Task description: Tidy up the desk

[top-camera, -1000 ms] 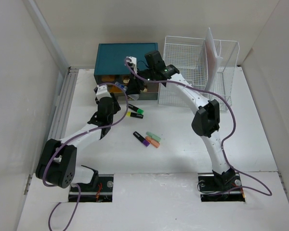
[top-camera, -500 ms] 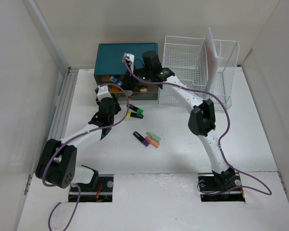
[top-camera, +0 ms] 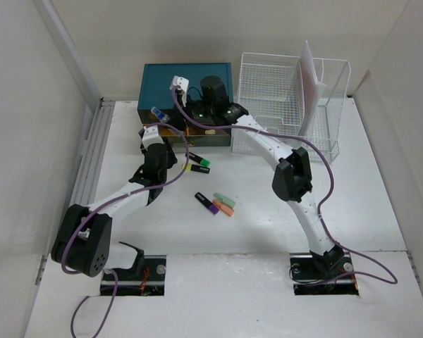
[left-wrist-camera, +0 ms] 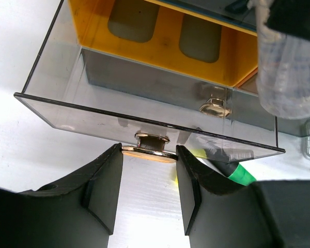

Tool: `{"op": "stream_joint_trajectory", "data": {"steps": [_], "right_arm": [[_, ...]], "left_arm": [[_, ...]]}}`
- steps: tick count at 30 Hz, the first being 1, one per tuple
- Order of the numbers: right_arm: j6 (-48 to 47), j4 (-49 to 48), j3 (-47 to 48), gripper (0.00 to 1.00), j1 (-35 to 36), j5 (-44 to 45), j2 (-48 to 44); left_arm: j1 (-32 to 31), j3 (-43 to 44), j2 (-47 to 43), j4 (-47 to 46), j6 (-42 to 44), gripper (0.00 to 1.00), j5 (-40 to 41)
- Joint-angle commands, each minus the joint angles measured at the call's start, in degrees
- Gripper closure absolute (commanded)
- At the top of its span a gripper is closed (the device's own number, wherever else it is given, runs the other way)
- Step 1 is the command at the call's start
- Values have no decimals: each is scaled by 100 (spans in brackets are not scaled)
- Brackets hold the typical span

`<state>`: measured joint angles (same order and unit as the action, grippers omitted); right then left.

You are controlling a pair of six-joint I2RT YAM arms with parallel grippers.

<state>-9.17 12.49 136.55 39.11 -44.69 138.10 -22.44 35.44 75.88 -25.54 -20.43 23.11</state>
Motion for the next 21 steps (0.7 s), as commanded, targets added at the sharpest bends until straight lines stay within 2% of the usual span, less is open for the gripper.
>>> {"op": "stream_joint_trajectory", "data": {"steps": [1,11,15,18,21], "right_arm": [[47,-441,117,100,79,328,68],[-120,-441,-6,100,237,908,261],[-251,-283,-76,76,237,988,261],[-366,-213,-216,67,237,1111,261],[-480,-212,-418,64,237,1111,112]], "left_arm": [[-112,-125,-205,-21,-243,91,-369],[-112,-125,-205,-21,-243,91,-369],[-112,-125,-205,-21,-243,91,-369],[-112,-125,-152,-21,-243,91,-369],[-112,-72,-100,-21,-243,92,-369]]}}
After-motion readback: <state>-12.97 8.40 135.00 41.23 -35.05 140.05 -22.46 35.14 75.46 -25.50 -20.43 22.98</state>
